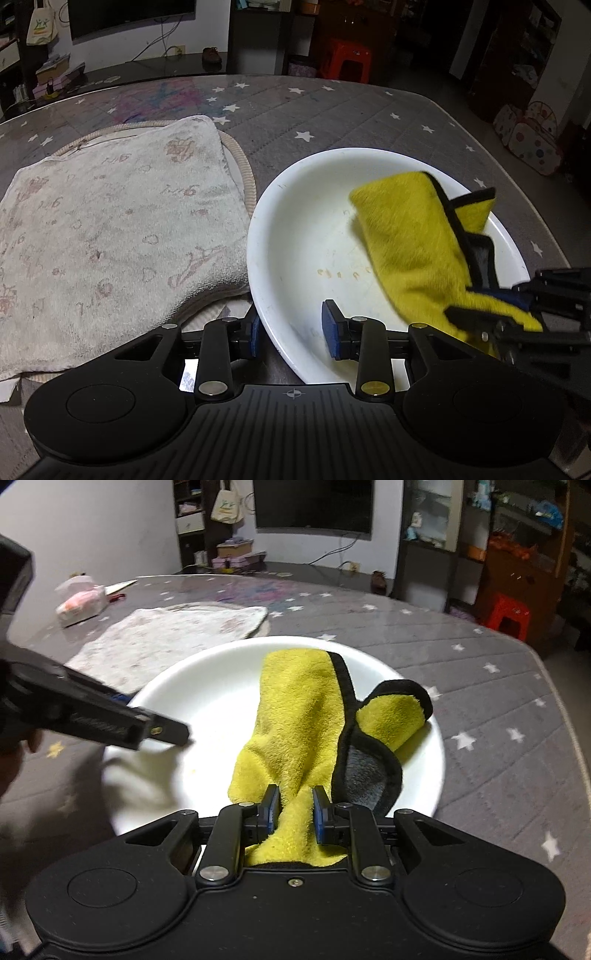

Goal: Clean bowl
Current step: 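Wipe the bowl interior with the cloth in the right gripper while the left gripper holds the rim, then rub the cloth along the bowl wall near the left gripper with the right gripper, then keep wiping the bowl interior with the cloth in the right gripper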

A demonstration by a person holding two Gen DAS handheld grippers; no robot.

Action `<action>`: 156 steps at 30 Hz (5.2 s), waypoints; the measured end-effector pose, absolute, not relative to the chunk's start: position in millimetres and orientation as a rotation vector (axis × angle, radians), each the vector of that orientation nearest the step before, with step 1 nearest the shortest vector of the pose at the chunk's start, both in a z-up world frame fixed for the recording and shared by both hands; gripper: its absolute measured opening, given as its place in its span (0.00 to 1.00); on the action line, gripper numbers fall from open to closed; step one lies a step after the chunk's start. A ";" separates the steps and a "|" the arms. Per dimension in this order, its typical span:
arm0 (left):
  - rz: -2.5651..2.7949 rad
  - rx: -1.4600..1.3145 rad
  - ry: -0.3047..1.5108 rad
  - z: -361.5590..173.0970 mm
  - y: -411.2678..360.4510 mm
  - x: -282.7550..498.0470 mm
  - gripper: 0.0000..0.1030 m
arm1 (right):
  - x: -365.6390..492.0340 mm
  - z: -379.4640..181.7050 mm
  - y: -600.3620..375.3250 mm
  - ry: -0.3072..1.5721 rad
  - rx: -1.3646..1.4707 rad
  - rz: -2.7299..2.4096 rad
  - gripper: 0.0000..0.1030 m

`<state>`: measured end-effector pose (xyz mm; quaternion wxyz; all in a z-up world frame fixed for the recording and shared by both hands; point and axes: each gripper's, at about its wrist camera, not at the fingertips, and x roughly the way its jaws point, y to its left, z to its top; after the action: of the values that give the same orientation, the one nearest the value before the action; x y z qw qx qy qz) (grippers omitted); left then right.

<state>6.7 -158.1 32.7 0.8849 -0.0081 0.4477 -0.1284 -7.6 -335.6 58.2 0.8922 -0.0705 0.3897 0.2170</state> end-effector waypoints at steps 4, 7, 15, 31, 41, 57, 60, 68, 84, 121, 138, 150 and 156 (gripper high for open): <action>-0.266 -0.015 0.926 32.0 -155.9 7.8 0.33 | -6.7 58.6 -330.1 0.800 -0.150 0.469 0.21; -0.265 -0.013 0.924 32.0 -155.9 7.2 0.33 | -1.0 58.0 -326.3 0.784 -0.152 0.469 0.20; -0.266 -0.010 0.927 32.7 -157.1 6.1 0.33 | 14.1 56.4 -316.9 0.744 -0.157 0.469 0.20; -0.259 -0.012 0.937 34.2 -160.1 5.5 0.34 | 44.9 52.8 -340.6 0.716 -0.189 0.377 0.21; -0.249 -0.026 0.942 35.5 -164.0 -8.5 0.35 | 25.5 52.5 -350.2 0.747 -0.217 0.340 0.21; -0.218 -0.062 0.931 35.7 -170.4 -27.8 0.35 | -12.1 60.0 -334.1 0.840 -0.211 0.440 0.21; -0.217 -0.058 0.928 35.7 -171.1 -28.5 0.34 | -17.3 62.0 -328.8 0.852 -0.230 0.475 0.21; -0.202 -0.015 0.912 37.0 -175.8 -29.4 0.33 | -7.7 60.4 -337.5 0.816 -0.242 0.454 0.21; -0.213 0.084 0.881 41.7 -179.4 -13.2 0.33 | 28.4 54.1 -344.7 0.743 -0.324 0.356 0.21; -0.245 0.020 0.931 33.8 -174.6 12.8 0.40 | 9.0 61.7 -337.0 0.845 -0.222 0.325 0.21; -0.181 -0.042 0.946 37.7 -188.9 -12.1 0.41 | -1.3 62.4 -329.7 0.851 -0.252 0.415 0.21; -0.156 0.010 0.915 35.6 -196.9 -17.0 0.42 | 2.9 60.2 -343.1 0.819 -0.224 0.476 0.21; -0.156 0.032 0.911 35.1 -198.4 -17.2 0.43 | 26.6 59.4 -346.2 0.808 -0.220 0.454 0.21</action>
<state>-17.2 -198.4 35.1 0.8950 0.0153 0.4394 -0.0753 26.6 -346.2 59.4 0.8886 -0.1060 0.3890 0.2185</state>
